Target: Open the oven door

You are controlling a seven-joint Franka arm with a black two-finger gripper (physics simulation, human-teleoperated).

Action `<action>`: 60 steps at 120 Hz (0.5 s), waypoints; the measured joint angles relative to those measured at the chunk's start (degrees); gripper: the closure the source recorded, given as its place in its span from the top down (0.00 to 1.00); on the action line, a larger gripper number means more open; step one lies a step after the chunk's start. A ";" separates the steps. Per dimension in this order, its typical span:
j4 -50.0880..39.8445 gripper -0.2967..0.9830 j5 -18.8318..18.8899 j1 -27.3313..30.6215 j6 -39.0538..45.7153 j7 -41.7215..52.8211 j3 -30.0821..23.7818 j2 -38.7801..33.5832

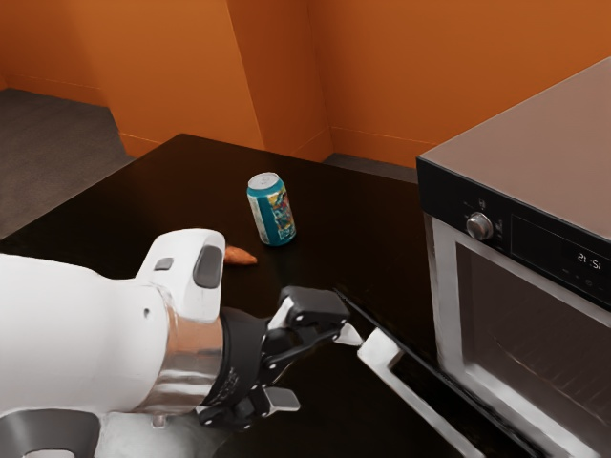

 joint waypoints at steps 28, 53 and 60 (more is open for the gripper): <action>33.14 0.77 9.72 5.79 -36.25 0.38 14.93 7.56; 30.00 0.77 13.96 4.97 -53.16 0.57 24.63 12.76; 29.58 0.77 13.56 5.18 -54.98 0.81 24.23 15.49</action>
